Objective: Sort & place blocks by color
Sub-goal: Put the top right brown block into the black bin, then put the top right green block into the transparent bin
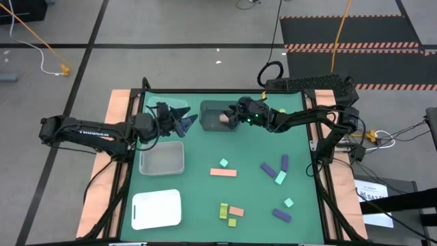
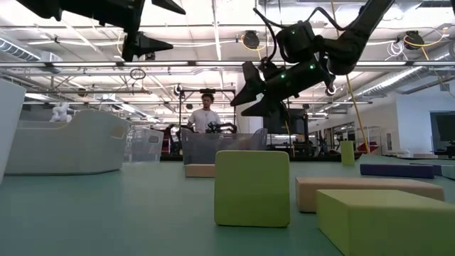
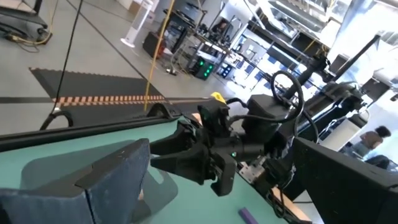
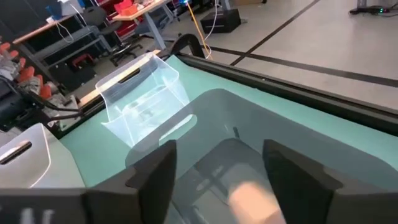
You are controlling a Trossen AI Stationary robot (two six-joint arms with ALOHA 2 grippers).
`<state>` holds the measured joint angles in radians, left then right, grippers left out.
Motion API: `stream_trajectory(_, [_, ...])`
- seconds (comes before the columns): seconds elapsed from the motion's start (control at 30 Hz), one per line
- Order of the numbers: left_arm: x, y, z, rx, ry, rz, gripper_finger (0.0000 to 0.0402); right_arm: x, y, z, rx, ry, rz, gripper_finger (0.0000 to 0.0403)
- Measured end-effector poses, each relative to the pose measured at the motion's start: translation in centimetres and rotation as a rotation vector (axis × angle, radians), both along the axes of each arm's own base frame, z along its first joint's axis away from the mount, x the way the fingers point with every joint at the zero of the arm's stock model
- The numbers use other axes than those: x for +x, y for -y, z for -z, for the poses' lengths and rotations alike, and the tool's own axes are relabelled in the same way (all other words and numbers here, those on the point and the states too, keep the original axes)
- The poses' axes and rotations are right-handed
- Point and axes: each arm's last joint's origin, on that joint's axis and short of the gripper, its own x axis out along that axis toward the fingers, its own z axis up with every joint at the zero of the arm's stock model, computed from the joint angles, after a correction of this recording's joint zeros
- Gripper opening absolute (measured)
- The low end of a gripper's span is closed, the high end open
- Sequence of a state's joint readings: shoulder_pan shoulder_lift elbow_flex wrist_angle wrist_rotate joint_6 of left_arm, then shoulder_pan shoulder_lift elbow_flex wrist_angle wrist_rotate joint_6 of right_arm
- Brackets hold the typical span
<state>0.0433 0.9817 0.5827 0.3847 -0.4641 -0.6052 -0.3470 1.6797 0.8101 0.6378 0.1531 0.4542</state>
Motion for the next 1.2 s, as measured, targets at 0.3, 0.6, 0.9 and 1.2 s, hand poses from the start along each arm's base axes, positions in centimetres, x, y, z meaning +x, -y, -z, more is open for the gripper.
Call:
stream_trajectory(0.3, [0.0,0.0,0.0,0.017,-0.008,-0.001,0.039,-3.8,1.2,-1.9,-0.056,-0.275,0.192,0.0271])
stream_trajectory(0.6, [-0.1,-0.7,-0.1,0.003,0.013,-0.04,0.039,-10.7,3.0,-2.5,0.233,-0.488,0.541,0.0268])
stream_trajectory(0.9, [-0.2,-1.4,-0.4,-0.074,0.085,-0.072,0.039,-12.7,4.2,-1.3,0.429,-0.544,0.607,0.0268])
stream_trajectory(1.2, [-0.2,-1.3,-0.3,-0.095,0.095,-0.069,0.039,-13.5,4.7,-0.6,0.515,-0.564,0.68,0.0267])
